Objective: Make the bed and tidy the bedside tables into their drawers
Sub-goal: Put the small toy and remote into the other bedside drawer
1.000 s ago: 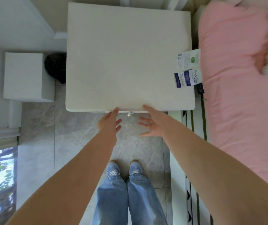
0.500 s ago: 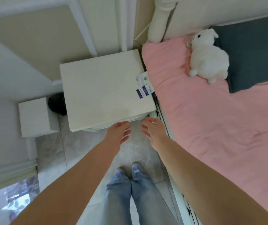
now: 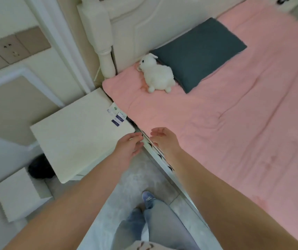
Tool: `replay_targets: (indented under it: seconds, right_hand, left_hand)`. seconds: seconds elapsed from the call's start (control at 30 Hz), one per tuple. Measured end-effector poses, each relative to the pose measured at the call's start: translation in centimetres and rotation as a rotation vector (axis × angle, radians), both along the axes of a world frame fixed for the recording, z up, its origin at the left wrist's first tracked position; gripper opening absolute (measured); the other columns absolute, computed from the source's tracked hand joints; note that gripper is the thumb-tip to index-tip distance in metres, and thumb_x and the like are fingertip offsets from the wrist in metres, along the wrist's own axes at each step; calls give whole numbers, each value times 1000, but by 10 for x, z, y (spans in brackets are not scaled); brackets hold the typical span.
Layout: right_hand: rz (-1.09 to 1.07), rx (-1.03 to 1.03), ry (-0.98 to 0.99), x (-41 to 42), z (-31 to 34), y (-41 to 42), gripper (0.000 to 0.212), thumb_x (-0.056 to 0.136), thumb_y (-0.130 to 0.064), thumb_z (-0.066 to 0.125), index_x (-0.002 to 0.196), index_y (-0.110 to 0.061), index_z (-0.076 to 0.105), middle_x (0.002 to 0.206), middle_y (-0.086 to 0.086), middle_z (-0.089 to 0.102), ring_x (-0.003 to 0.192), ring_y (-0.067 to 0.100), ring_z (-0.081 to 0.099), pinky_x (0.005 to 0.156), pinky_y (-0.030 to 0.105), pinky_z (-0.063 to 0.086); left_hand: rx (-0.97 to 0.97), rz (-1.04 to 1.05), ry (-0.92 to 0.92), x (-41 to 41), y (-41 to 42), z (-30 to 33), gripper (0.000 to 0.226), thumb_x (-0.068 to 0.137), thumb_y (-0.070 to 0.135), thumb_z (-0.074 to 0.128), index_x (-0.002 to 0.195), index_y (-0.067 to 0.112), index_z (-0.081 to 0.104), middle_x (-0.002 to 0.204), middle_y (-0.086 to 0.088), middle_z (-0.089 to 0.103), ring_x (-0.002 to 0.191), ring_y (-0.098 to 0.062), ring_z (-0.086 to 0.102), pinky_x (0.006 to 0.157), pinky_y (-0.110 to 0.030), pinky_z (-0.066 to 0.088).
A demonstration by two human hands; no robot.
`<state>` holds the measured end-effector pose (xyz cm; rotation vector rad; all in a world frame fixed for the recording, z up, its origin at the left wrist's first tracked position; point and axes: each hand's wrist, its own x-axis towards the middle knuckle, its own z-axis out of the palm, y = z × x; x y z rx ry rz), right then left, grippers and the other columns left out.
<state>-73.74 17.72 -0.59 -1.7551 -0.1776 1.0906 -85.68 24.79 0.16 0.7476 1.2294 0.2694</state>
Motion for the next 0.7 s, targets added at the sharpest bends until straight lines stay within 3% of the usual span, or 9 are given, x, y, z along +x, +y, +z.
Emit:
replay_targets:
  seconds: [0.17,0.3,0.47,0.7]
  right_hand:
    - [-176,64,43,1,22,-47,23,79,1,72,95,-15,66,95,3,69,89,16,64,83,33,52]
    - [-339,87,37,-1,33,-95,19,82,-2,68,96,-16,67,92,0,69,89,15,63,92,39,53]
    - [-561,136,7,-11,43,-163,20,85,-2,65,99,-15,66,97,3,68,91,16,63,88,37,54]
    - [-901,167,-25,-27,62,-283,27,84,4,61,105,-14,66,101,4,66,94,16,62,84,35,53]
  left_hand:
    - [41,-155,-21,14,-28,23,15,91,13,63,104,18,67,98,-1,69,93,-15,66,78,-26,53]
    - [81,-308,2,19,-48,35,12,90,11,63,97,20,68,95,1,68,89,-15,64,86,-29,51]
    - [157,-500,-19,38,-88,52,10,91,10,63,92,19,65,97,0,68,86,-14,65,72,-26,51]
    - [153,-837,-34,67,-170,81,10,91,9,61,93,18,64,93,0,66,81,-14,63,76,-28,51]
